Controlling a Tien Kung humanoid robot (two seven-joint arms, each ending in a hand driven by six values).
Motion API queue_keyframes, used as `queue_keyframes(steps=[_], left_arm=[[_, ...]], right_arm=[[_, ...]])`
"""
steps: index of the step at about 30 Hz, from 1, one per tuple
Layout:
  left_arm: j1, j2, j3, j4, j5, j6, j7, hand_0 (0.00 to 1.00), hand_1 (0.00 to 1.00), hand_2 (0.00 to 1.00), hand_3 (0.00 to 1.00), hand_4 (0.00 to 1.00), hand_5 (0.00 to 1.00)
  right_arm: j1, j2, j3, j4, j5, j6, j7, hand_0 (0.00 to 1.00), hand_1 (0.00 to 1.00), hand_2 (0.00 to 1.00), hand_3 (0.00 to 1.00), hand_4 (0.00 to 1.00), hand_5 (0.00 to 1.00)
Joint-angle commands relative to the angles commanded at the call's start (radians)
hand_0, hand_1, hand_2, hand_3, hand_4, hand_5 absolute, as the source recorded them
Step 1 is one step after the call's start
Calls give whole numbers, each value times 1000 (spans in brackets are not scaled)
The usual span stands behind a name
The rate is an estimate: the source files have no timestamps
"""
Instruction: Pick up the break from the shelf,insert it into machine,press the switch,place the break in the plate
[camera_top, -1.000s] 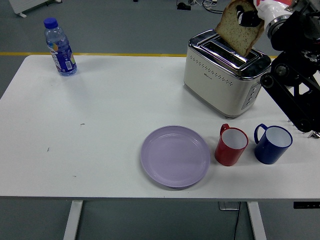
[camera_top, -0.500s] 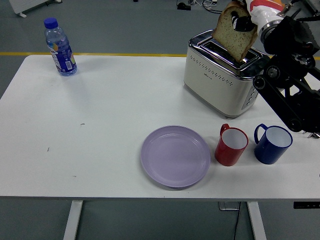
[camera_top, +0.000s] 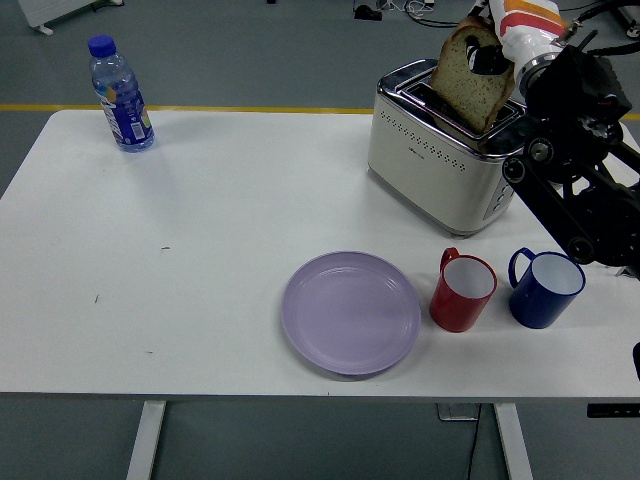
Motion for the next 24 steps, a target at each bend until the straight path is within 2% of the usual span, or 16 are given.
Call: queue_keyframes(steps=[10,12,22,23,24], left_arm=[[-7,0,4,0,-6,1,1,605,465,453,546,292,916],[-7,0,4,0,-6,0,1,605,465,453,546,293,918],[-12,0,7,0,-9,1,1,605,464,452,546,293,917],[-12,0,7,0,-9,1,1,605,465,450,546,294,918],[-12,0,8,0,-10,1,1,605,465,450,546,294,918]], right_arm=[[16,30,-24,-76,6,-16,46,254,319,407,508,551,2],[21,36,-32,-90,4,-19,57,261,351,440,523,531,2],[35,54,-50,-148,-23,-1,81,263,354,445,526,527,2],[35,55,-50,-152,-30,-4,82,496,572,638,737,635,11],[35,56,-49,-155,-32,-4,84,496,572,638,737,635,11]])
